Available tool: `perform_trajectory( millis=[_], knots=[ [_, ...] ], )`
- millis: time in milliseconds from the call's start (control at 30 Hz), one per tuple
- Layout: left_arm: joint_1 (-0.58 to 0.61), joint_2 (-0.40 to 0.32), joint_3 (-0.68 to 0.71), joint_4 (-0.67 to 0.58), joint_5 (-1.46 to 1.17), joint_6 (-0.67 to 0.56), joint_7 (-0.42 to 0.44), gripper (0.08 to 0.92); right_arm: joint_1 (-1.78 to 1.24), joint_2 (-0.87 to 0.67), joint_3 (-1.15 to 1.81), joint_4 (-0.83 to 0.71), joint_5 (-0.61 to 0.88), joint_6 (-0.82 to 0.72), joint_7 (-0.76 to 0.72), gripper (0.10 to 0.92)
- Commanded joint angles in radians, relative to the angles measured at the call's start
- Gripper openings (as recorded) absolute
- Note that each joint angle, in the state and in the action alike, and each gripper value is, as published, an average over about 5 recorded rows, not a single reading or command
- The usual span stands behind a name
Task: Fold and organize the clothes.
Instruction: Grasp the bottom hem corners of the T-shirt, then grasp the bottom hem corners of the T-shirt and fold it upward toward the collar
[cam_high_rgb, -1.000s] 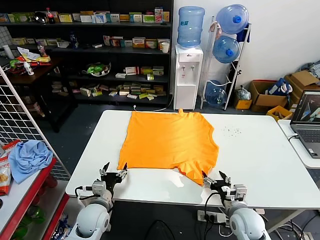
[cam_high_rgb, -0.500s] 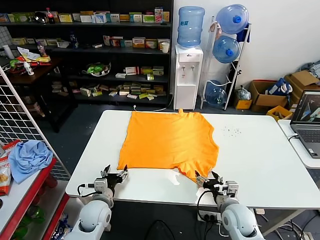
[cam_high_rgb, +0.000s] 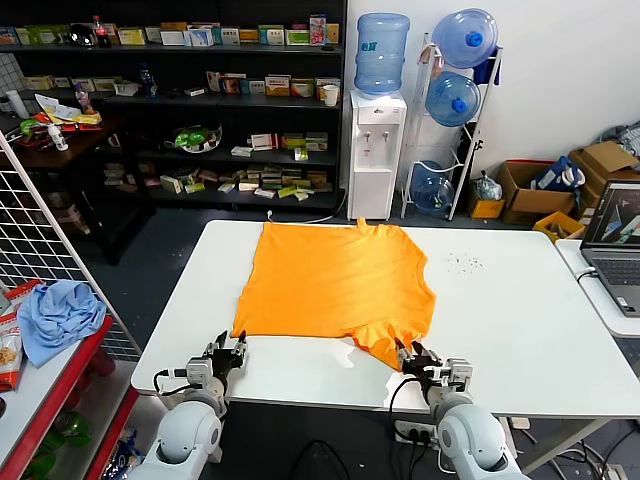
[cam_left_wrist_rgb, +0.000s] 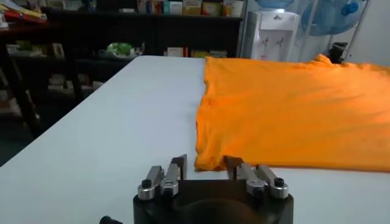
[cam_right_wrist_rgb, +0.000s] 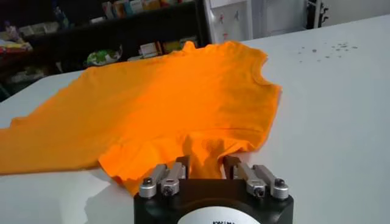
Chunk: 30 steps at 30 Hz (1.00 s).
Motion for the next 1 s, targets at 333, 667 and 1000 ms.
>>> perform_trajectory(
  millis=[333,667,1000],
  knots=[
    [0.066,0.023,0.009,-0.108,0.002,-0.024,-0.004,0.114,-0.119,-0.059,-0.002,0.179,-0.003,-0.034,0.047,0.124],
    [0.170,0.071,-0.007,-0.256,0.013,-0.033,-0.031,0.097,-0.335,-0.175,0.053,0.363,-0.041,-0.054,0.086,0.124],
    [0.378,0.106,-0.006,-0.389,0.083,-0.034,-0.046,0.097,-0.567,-0.248,0.126,0.550,-0.068,-0.075,0.104,0.124]
  ],
)
